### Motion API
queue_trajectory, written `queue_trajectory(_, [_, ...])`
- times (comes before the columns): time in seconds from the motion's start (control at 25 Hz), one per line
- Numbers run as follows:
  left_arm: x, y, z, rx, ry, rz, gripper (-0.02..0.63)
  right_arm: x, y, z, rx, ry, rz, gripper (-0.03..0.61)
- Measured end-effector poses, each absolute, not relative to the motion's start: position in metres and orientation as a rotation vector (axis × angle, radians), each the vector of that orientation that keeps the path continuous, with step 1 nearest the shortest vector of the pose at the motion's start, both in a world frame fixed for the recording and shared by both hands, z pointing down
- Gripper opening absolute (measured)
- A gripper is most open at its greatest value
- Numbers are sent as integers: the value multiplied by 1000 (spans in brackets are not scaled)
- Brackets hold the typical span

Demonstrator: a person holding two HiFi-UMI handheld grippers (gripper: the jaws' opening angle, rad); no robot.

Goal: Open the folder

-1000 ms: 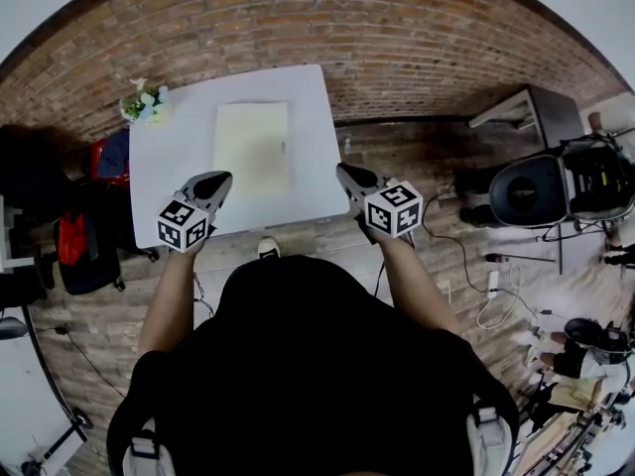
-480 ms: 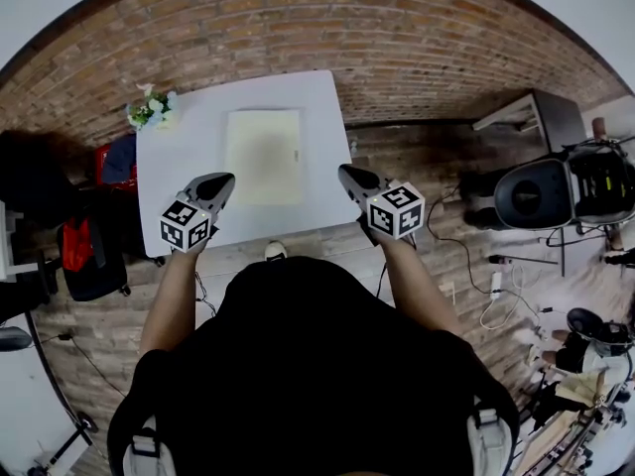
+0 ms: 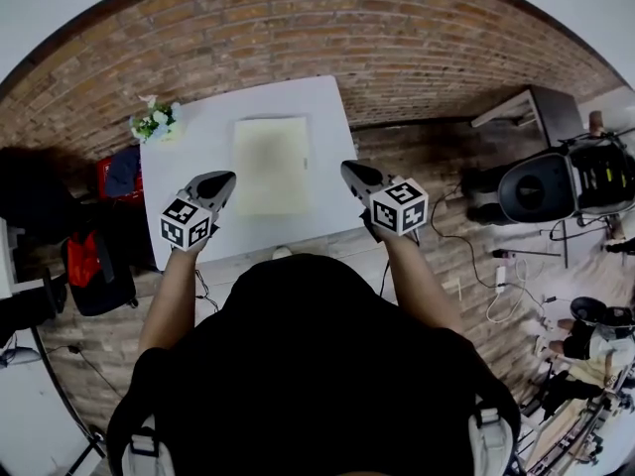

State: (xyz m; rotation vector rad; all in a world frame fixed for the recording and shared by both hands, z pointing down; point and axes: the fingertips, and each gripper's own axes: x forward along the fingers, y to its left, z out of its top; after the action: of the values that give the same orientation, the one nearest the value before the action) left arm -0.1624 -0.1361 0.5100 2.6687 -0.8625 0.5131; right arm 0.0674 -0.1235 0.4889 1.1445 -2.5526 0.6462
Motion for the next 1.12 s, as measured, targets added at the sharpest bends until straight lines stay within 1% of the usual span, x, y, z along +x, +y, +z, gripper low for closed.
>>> queue_trajectory(0.16, [-177,-148,510,2682,-834,515,15,52,-129,488,1159,-2544,651,23])
queue_trajectory(0.68, [-186,-155,520,2680,-800,465,15,33,-131,485,1128,-2504,639,23])
queue_trajectory(1.12, [-187,-147,529,2653,-861,514,15,31,-124,501,1036,-2539,689,23])
